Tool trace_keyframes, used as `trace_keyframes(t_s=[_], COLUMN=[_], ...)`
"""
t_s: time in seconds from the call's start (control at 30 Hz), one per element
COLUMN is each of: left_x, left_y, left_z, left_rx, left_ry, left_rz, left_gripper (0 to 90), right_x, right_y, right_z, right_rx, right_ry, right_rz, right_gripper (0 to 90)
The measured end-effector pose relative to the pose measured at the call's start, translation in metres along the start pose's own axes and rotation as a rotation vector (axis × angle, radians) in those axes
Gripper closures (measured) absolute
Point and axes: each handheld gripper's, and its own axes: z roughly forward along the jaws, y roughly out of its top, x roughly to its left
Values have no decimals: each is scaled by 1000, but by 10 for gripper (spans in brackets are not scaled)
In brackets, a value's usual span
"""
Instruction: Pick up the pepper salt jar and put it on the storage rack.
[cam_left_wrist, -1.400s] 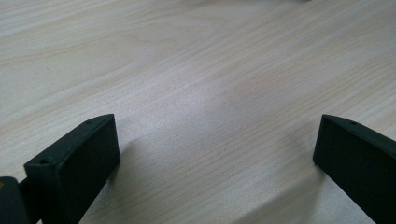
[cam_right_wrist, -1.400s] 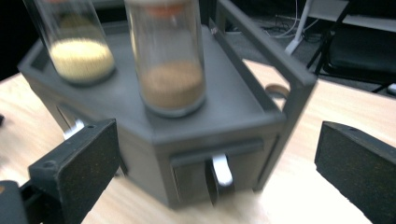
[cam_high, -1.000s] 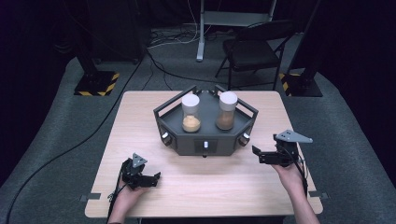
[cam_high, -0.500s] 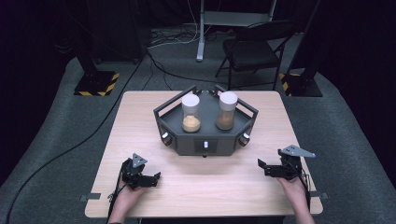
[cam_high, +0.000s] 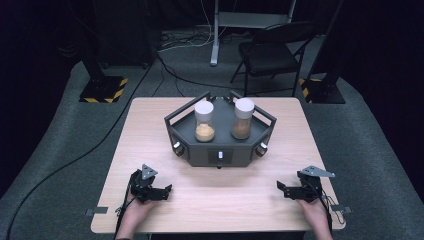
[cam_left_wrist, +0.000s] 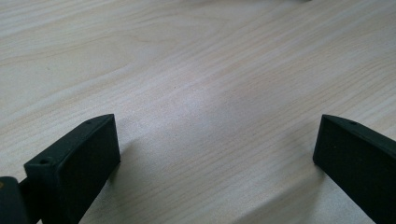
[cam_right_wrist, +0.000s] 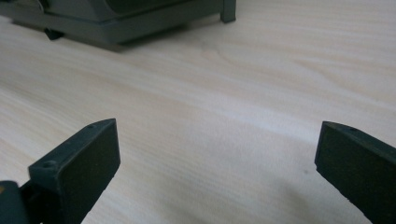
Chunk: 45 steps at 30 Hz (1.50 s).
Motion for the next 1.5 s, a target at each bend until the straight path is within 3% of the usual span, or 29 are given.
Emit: trace_keyframes(t_s=[0.23, 0.6, 0.7, 1.5], left_x=[0, 0, 0, 0], left_y=[0, 0, 0, 0], left_z=[0, 0, 0, 0], left_rx=[0, 0, 0, 0], left_ry=[0, 0, 0, 1], left_rz=[0, 0, 0, -2], left_gripper=[0, 0, 0, 0], right_x=[1, 16, 19, 19], right_y=[-4, 10, 11, 11], right_z=[2, 10, 11, 11], right_rx=[26, 122, 137, 134], right_ry=[-14, -55, -63, -60], right_rz=[-2, -76, -120, -119], right_gripper=[0, 0, 0, 0])
